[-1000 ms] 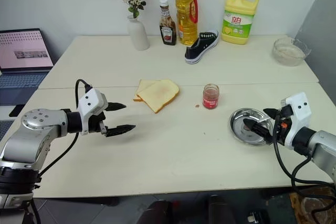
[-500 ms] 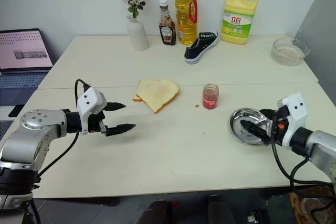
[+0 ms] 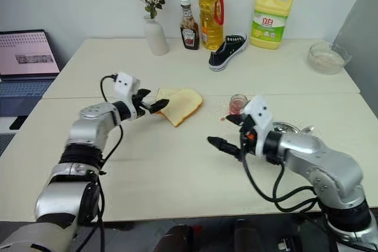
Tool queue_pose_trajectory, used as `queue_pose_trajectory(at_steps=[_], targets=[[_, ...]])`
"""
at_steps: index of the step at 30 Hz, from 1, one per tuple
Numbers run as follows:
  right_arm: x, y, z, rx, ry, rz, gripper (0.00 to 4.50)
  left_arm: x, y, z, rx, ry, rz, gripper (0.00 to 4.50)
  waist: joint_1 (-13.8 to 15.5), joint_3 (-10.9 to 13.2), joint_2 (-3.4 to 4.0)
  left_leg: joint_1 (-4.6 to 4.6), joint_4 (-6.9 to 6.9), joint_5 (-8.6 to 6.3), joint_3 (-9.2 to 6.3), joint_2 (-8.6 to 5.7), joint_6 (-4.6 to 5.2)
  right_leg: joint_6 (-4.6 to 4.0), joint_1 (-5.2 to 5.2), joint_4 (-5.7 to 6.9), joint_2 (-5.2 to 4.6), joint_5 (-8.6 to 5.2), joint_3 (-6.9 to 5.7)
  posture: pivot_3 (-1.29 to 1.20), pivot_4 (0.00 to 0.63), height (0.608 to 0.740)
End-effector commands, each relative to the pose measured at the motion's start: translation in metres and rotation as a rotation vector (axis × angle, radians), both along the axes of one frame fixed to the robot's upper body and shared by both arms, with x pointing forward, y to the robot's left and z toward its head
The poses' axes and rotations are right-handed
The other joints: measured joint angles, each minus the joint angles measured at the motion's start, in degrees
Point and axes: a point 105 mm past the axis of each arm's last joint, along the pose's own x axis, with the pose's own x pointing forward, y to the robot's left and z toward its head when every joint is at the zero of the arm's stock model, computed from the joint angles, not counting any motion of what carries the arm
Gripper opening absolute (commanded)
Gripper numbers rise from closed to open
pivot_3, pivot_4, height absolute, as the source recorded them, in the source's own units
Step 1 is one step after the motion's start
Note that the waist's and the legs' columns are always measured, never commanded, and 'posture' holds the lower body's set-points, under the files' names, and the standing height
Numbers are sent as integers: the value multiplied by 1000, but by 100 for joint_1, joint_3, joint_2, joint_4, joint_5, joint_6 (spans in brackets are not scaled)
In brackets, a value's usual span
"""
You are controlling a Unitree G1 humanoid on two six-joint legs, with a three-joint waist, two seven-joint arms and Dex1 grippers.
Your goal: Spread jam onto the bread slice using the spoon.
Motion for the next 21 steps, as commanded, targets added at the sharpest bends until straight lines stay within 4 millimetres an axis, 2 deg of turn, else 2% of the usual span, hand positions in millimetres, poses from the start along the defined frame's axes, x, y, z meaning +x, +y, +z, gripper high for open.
queue_pose_trajectory(at_steps=[1,7,10,21], targets=[[0,11,15,23,-75,37,4466,6,-2,3,33,-22,-16,4500,-16,0,0,-6,2,0,1,0,0,0,-8,5,0,1,1,0,150,740],[3,18,18,36,-103,30,4466,10,-12,-2,21,6,-40,4500,-11,0,0,-17,2,0,-7,-4,0,-1,-16,6,-1,2,-6,0,150,740],[5,19,20,42,-120,8,4500,9,-14,0,2,7,-67,3938,-13,0,0,-19,7,-1,-8,-6,1,0,-15,9,-2,2,-6,0,150,740],[8,19,24,65,-140,-26,4500,8,-14,1,6,1,-83,623,1,0,-1,-19,26,-1,-14,-15,1,1,-15,31,-6,2,-6,0,150,740]])
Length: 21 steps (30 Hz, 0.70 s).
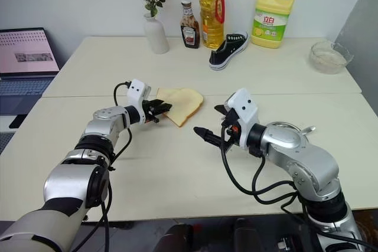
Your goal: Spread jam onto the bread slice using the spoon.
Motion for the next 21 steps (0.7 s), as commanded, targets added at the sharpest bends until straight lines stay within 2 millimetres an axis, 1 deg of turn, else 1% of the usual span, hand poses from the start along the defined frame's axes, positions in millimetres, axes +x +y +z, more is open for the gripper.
queue_pose_trajectory(at_steps=[1,2,4,6,9,13,15,17,21], targets=[[-3,1,13,20,-57,8,4500,4,-4,15,-4,-45,-22,279,0,0,0,0,5,0,-1,-2,0,0,0,7,-2,0,0,0,150,740],[-3,0,12,20,-57,5,4500,4,-5,16,-6,-48,-23,19,0,0,0,0,14,-1,-2,-3,1,1,0,16,-2,-1,0,0,150,740],[-2,-2,12,21,-56,0,4500,4,-5,18,-8,-57,-24,19,-2,0,0,0,24,-1,-5,-5,1,1,0,26,-2,-1,-1,0,150,740],[-1,-4,11,19,-55,-7,4500,4,-7,25,-12,-75,-41,19,-4,0,0,1,36,-1,-7,-6,2,2,0,42,-1,-1,-1,0,150,740],[-1,-9,11,18,-52,-19,4500,4,-12,43,-31,-110,-84,19,-4,0,0,2,44,-1,-11,-6,2,1,0,52,0,-1,-4,0,150,740],[-2,-18,12,24,-41,-34,4500,-1,-16,75,-33,-173,-177,19,-13,1,-1,-1,47,0,-13,-6,1,1,0,53,0,-1,-6,0,150,740],[-4,-23,11,22,-32,-35,4500,-10,-21,91,-23,-187,-262,19,-20,0,0,-1,46,0,-13,-5,1,1,-1,53,0,-1,-5,0,150,740],[-6,-28,10,19,-21,-36,4500,-25,-28,105,8,-194,-375,19,-32,1,0,1,43,0,-13,-2,1,1,-1,53,2,-1,-5,0,150,740],[-11,-41,8,4,6,-37,4500,-57,-36,120,110,-172,-560,19,-54,1,0,2,40,-1,-8,12,1,0,-2,52,7,-1,0,0,150,740]])
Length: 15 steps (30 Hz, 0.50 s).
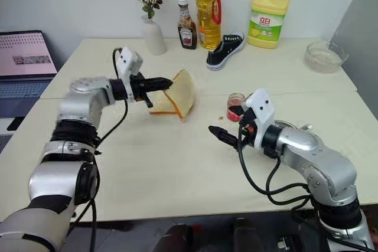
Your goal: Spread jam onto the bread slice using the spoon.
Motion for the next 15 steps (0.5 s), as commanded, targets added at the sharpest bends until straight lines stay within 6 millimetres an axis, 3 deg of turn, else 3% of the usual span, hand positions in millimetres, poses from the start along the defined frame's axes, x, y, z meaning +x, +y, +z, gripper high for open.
queue_pose_trajectory(at_steps=[1,7,10,15], targets=[[-12,-10,12,0,-30,24,4500,-32,-9,17,102,-8,-176,19,-10,0,1,1,-1,0,1,12,0,0,0,0,0,0,2,0,150,740],[-28,-34,7,-38,33,19,4500,-82,-10,3,278,77,-380,19,-13,1,1,4,-2,0,9,29,1,0,2,0,3,-1,6,0,150,740],[-36,-46,3,-45,74,2,4500,-89,-17,-10,310,73,-414,19,25,1,1,4,1,-1,10,31,1,8,4,-2,3,-7,7,0,150,740],[-37,-46,-3,-20,96,-24,4500,-101,-52,-43,281,87,-481,19,47,1,0,16,6,0,19,32,2,27,21,-11,2,-18,15,0,150,740]])
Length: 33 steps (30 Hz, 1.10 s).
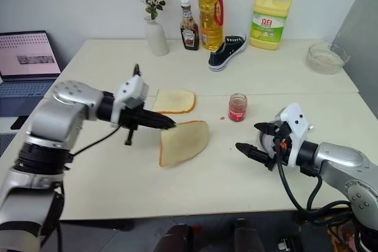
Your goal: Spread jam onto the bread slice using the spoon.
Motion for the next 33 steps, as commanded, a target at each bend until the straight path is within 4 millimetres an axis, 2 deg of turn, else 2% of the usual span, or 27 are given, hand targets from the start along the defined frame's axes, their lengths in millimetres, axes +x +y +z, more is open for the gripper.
queue_pose_trajectory(at_steps=[1,5,8,13,16,19,22,26,29,33], targets=[[-3,3,5,11,-28,-1,4500,-13,-23,-8,6,-34,-77,19,1,1,-1,-1,2,0,0,0,0,0,1,0,0,0,0,0,150,740],[-4,2,3,10,-19,-7,4500,-21,-33,3,-60,-13,-114,19,1,1,-1,1,1,0,3,-1,0,0,1,-3,4,0,2,0,150,740],[-5,-1,4,7,-19,-13,4500,-24,-31,11,-92,21,-132,19,-4,1,-1,4,0,0,5,-3,0,1,1,-2,8,0,3,0,150,740],[-4,-2,5,2,-17,-18,4500,-26,-26,13,-125,64,-139,19,-6,1,-1,8,-3,0,8,-2,0,1,1,-2,10,-1,5,0,150,740],[-4,-2,4,0,-15,-17,4500,-27,-29,27,-204,105,-133,19,-3,1,-2,6,-1,0,8,-1,0,2,1,-4,9,-1,6,0,150,740],[-4,-2,4,-2,-13,-15,4500,-23,-22,11,-124,82,-114,19,-6,1,-2,7,-2,0,9,-2,0,2,1,-4,10,-2,6,0,150,740],[-3,-2,4,-6,-13,-16,4500,-9,-6,-24,15,32,-57,19,-13,0,0,16,-8,0,15,-4,0,1,2,-4,11,-1,11,0,150,740],[-2,-1,4,-5,-13,-15,4500,10,13,-62,143,-31,-5,19,5,1,-1,18,-8,0,16,-3,0,-1,4,-4,11,-2,13,0,150,740],[-2,-1,4,-6,-13,-15,4500,28,14,-71,172,-118,30,19,18,1,-1,13,-6,0,16,-3,0,-2,4,-8,9,-2,13,0,150,740],[-1,-1,4,-8,-14,-17,4500,44,2,-63,125,-184,48,19,55,1,-3,-3,3,0,5,-4,0,0,3,-14,4,-1,3,0,150,740]])
